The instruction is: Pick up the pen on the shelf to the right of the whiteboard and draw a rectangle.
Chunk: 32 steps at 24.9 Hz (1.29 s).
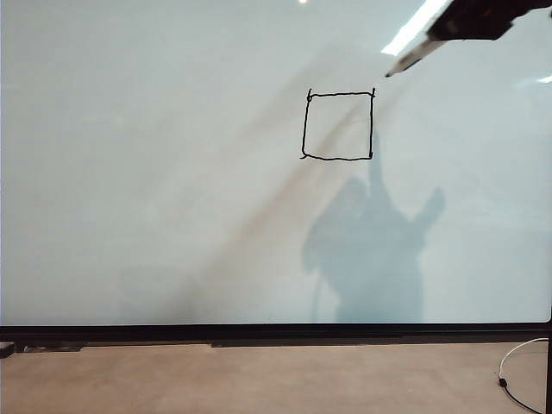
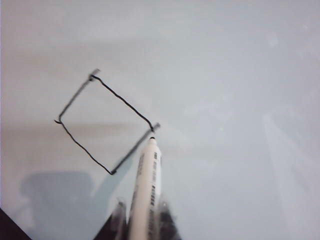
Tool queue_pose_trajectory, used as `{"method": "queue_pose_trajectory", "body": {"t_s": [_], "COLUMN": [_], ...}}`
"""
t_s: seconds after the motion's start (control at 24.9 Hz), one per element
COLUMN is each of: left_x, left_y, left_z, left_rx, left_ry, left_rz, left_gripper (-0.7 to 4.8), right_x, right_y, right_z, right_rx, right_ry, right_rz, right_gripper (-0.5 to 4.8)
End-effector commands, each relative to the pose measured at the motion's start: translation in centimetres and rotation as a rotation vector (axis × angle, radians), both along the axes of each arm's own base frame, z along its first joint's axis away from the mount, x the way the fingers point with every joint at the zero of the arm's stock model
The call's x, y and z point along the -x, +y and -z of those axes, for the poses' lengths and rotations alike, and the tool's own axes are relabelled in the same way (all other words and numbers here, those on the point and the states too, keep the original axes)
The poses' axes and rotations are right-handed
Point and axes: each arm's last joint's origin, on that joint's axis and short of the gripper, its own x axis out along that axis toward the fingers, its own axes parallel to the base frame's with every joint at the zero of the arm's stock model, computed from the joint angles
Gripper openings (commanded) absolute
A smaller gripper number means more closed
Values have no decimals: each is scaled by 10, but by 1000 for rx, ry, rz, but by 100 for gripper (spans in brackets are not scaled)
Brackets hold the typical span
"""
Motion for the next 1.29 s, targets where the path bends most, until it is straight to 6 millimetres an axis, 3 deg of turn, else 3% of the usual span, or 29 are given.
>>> {"method": "queue_pose_trajectory", "body": {"t_s": [0.04,0.52,0.93,1.29], "left_x": [0,0,0,0], "left_y": [0,0,0,0], "left_z": [-1,-2,-2,-2], "left_rx": [-5,-5,-5,-5], "left_ry": [-8,-9,-9,-9], "left_rz": [0,0,0,0], "left_gripper": [-5,-4,-5,-4], "right_x": [19,70,90,95], "right_y": [-9,-44,-53,-56], "right_z": [-2,43,71,92], "right_rx": [-129,-378,-450,-470], "right_ry": [-22,-33,-100,-110], "right_rz": [2,92,173,201], "right_gripper": [-5,-5,-5,-5]}}
